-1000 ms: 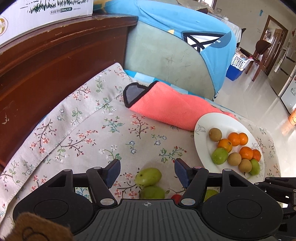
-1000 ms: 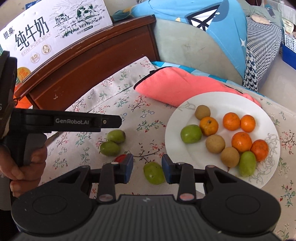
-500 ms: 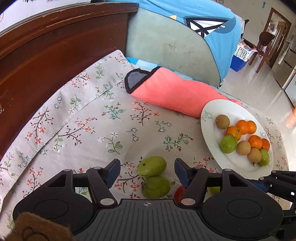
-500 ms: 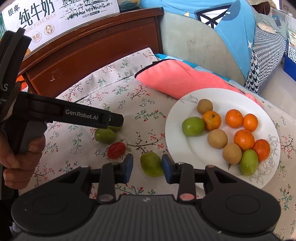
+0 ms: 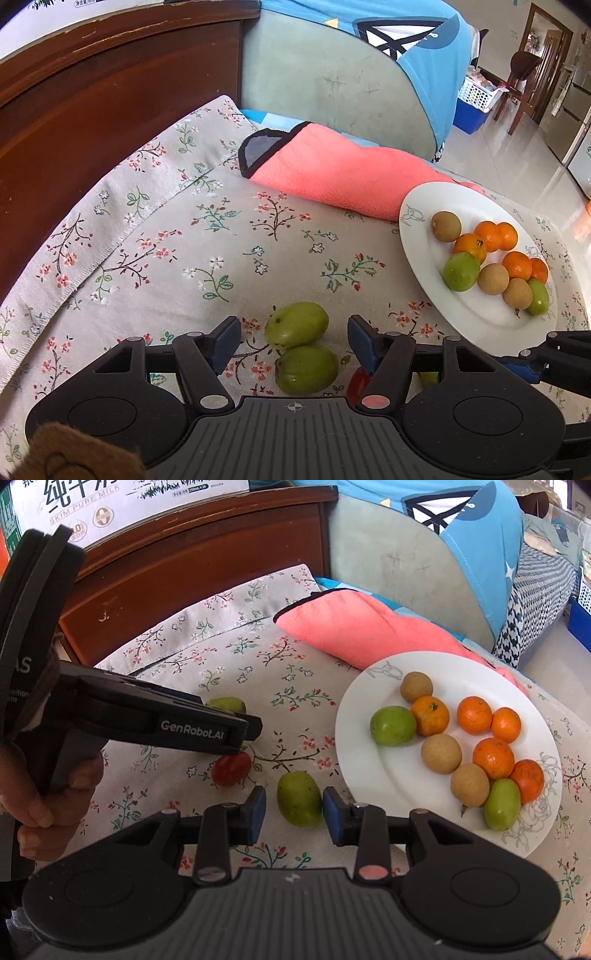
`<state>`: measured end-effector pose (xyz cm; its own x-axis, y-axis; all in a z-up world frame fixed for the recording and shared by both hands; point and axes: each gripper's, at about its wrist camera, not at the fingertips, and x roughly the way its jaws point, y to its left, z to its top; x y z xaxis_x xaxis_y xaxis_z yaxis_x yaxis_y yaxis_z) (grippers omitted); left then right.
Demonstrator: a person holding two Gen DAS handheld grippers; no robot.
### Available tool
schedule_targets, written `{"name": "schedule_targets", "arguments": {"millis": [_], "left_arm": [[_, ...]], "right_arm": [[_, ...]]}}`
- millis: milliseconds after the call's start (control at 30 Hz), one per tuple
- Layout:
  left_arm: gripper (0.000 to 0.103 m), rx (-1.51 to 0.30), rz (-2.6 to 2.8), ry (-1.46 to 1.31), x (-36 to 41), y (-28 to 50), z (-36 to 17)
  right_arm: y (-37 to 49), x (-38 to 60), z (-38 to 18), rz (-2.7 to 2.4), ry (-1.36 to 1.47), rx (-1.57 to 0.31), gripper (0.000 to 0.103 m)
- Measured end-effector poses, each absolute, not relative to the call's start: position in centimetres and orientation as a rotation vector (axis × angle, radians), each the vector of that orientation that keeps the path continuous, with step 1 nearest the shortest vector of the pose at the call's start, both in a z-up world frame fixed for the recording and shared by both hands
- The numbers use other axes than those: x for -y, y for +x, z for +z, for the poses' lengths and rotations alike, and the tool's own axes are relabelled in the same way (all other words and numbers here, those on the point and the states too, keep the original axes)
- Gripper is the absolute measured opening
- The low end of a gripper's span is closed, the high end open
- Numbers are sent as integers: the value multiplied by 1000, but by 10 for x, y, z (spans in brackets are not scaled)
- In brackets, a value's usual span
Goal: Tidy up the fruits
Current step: 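Grasp a green jujube with the left tool while the right tool grasps another jujube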
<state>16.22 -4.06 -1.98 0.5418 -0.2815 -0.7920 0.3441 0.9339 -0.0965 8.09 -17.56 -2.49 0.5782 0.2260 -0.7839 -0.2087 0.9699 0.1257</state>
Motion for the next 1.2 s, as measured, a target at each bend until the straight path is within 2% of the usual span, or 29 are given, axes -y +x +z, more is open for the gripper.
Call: {"name": "schedule_targets", "arguments": {"millis": [33, 100, 267, 467, 567, 667, 733, 800, 1200], "left_arm": [[60, -923, -366, 75, 40, 162, -20], [48, -913, -361, 91, 41, 161, -20], [42, -903, -358, 110, 43, 160, -20], [43, -894, -355, 142, 47, 157, -22], [49, -888, -355, 170, 51, 154, -23], [50, -874, -355, 180, 53, 151, -24], [46, -867, -367, 186, 54, 150, -23], [33, -860, -381, 191, 56, 148, -22], [33, -852, -379, 146, 54, 150, -14]], "right_arm": [[81, 175, -26, 253, 17, -925, 35], [82, 173, -29, 249, 9, -932, 35], [82, 172, -29, 253, 13, -930, 33], [82, 171, -30, 248, 12, -933, 33], [83, 172, -31, 244, 16, -931, 33], [83, 172, -31, 239, 9, -926, 33], [83, 171, -31, 240, 7, -923, 34], [83, 170, -30, 242, 1, -918, 27], [83, 176, -18, 214, 7, -869, 27]]}}
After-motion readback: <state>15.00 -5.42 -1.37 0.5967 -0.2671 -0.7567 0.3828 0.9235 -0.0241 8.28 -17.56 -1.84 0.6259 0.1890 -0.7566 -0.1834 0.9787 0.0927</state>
